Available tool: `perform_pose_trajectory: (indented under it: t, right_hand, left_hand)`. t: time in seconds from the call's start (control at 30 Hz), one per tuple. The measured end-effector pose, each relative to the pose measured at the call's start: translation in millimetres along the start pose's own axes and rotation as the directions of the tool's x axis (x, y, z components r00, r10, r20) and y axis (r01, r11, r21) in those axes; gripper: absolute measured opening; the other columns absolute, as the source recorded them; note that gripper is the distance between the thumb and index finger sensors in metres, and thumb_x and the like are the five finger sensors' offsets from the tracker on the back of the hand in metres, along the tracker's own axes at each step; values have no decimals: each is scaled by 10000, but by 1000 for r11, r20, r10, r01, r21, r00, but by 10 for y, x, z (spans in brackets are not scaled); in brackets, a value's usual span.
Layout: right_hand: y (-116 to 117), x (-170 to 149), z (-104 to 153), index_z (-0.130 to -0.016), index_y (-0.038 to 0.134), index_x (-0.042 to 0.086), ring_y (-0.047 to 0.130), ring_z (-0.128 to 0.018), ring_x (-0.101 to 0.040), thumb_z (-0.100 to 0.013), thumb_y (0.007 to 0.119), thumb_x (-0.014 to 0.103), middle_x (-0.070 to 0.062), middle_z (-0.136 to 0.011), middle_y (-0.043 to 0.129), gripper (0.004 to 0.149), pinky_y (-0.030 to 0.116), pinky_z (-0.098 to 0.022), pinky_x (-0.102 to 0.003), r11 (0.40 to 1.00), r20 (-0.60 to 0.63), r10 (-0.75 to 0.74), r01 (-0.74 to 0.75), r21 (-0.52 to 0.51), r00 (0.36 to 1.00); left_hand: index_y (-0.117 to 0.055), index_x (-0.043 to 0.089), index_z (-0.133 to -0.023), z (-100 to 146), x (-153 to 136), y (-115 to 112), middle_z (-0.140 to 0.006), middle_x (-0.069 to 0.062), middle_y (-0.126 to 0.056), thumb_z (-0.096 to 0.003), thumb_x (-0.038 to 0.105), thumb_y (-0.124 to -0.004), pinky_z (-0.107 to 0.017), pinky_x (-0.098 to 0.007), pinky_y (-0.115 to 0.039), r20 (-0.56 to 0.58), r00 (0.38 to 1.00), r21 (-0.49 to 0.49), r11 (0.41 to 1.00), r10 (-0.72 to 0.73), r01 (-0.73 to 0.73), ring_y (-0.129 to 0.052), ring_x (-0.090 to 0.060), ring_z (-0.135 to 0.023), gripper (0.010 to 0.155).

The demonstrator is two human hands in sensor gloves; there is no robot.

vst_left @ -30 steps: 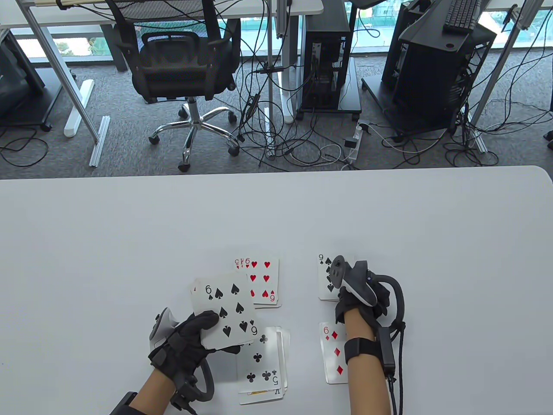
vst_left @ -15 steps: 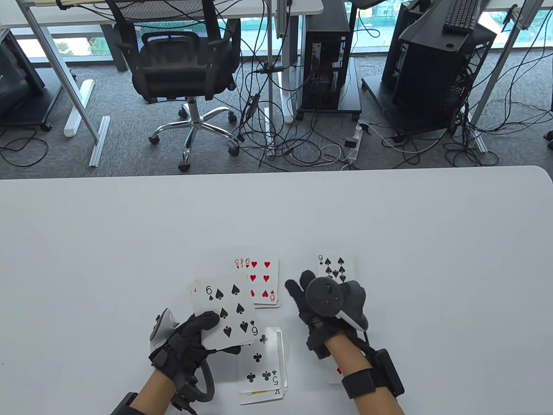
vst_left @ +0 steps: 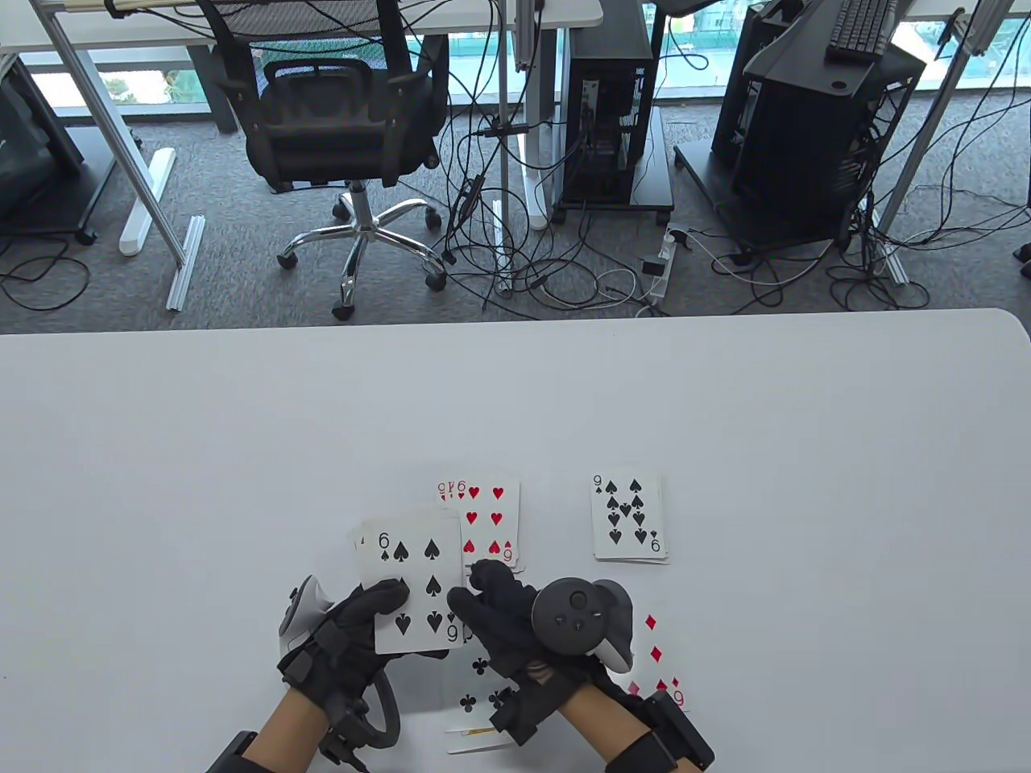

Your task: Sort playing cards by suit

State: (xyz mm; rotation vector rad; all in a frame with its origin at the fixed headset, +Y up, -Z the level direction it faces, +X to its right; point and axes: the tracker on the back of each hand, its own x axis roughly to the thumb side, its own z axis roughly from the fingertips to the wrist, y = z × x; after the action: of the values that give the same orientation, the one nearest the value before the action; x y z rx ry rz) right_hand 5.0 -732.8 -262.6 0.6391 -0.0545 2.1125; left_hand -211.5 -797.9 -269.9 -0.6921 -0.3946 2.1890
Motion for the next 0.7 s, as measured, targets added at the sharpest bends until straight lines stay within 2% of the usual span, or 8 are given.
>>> perform_pose_trajectory:
  t: [0.13, 0.23, 0.33, 0.43, 0.7]
  right_hand:
    - [72, 24, 31, -854, 523, -209, 929, -444, -363, -540, 670, 497, -137, -562, 854, 786, 774, -421, -569, 993, 29, 118, -117, -29, 993]
    - [90, 17, 45, -825, 570, -178, 947, -407, -324, -522, 708, 462, -97, -510, 869, 721, 798, -402, -541, 989, 28, 136, -134, -56, 990]
    - [68, -7, 48, -781, 638, -154, 967, -357, -293, -521, 721, 388, -80, -452, 898, 607, 823, -376, -515, 994, 0, 83, -82, -77, 997]
    - [31, -59, 39, -756, 685, -142, 976, -331, -299, -528, 712, 323, -88, -422, 921, 519, 826, -368, -513, 994, -58, -45, 40, -97, 997]
    - [-10, -96, 25, -749, 712, -138, 980, -328, -307, -543, 654, 238, -92, -419, 934, 433, 828, -369, -514, 993, -68, -63, 56, -101, 996]
  left_hand:
    - [-381, 236, -1113, -3, -8, -2, -1136, -78, -541, -642, 371, -652, -545, -496, -807, -6, 1000, 1, 1000, -9, 9, -721, -409, -938, 560]
    - [-380, 237, -1114, -10, -16, -32, -1136, -76, -541, -642, 371, -653, -548, -498, -802, -13, 1000, -14, 1000, -20, 20, -722, -408, -935, 561]
    - [-389, 239, -1112, -12, -22, -23, -1133, -74, -552, -640, 372, -658, -548, -498, -801, -22, 999, -19, 999, -40, 40, -735, -406, -925, 559]
    - [-389, 240, -1113, -15, -19, -36, -1134, -74, -549, -637, 375, -663, -551, -499, -799, -14, 999, -30, 999, -31, 31, -730, -409, -927, 565]
    - [-386, 244, -1113, -19, -29, -35, -1137, -72, -543, -633, 369, -667, -557, -500, -796, -8, 1000, -28, 999, -28, 27, -718, -408, -941, 570]
